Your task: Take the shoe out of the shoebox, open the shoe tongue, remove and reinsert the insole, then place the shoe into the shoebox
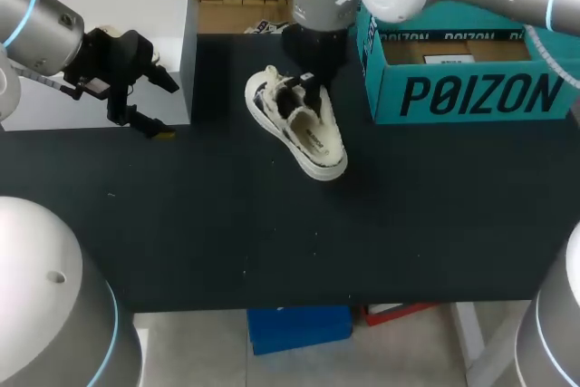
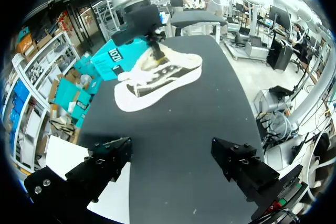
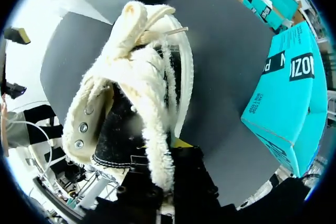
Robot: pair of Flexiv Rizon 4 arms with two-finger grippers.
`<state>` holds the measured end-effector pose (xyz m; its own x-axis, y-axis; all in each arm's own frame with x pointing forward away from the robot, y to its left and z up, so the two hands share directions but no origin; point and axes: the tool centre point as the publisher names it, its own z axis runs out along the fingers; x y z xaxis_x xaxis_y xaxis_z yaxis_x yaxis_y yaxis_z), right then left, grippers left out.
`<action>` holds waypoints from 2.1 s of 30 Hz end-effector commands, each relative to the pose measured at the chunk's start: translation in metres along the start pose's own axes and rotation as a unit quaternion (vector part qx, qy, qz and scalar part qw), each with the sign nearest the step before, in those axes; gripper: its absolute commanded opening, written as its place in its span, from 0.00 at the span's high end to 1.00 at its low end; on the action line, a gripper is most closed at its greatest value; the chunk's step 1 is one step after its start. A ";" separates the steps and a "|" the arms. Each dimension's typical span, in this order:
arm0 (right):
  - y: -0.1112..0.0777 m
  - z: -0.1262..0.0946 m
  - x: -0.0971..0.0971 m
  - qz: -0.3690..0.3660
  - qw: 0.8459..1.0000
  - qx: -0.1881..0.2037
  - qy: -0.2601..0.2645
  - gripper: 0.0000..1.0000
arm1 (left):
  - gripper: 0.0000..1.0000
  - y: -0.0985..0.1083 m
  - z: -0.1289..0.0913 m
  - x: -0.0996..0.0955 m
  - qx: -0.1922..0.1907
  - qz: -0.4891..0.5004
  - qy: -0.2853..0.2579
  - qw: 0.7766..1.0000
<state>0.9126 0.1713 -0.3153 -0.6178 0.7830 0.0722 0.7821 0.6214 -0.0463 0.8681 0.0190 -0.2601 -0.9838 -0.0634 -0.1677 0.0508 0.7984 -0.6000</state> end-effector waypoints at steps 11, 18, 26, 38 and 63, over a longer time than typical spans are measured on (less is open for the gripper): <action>-0.045 -0.109 -0.009 -0.363 0.927 0.029 -0.094 1.00 | 0.00 0.001 0.000 0.001 0.000 0.001 -0.002 1.000; -0.049 -0.113 -0.012 -0.387 0.914 0.047 -0.114 1.00 | 0.00 0.001 0.000 0.001 0.000 0.001 -0.002 1.000; -0.049 -0.113 -0.012 -0.387 0.914 0.047 -0.114 1.00 | 0.00 0.001 0.000 0.001 0.000 0.001 -0.002 1.000; -0.028 -0.125 -0.044 -0.433 0.887 0.087 -0.133 1.00 | 0.00 0.001 0.000 0.001 0.000 0.001 -0.002 1.000; -0.020 -0.149 -0.130 -0.462 0.861 0.139 -0.165 1.00 | 0.00 0.001 0.000 0.001 0.000 0.001 -0.002 1.000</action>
<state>0.9894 0.0525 -0.1767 -0.9906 -0.1114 -0.0794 -0.0756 0.9297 -0.3606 0.8681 0.0189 -0.2601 -0.9838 -0.0634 -0.1677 0.0508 0.7984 -0.6000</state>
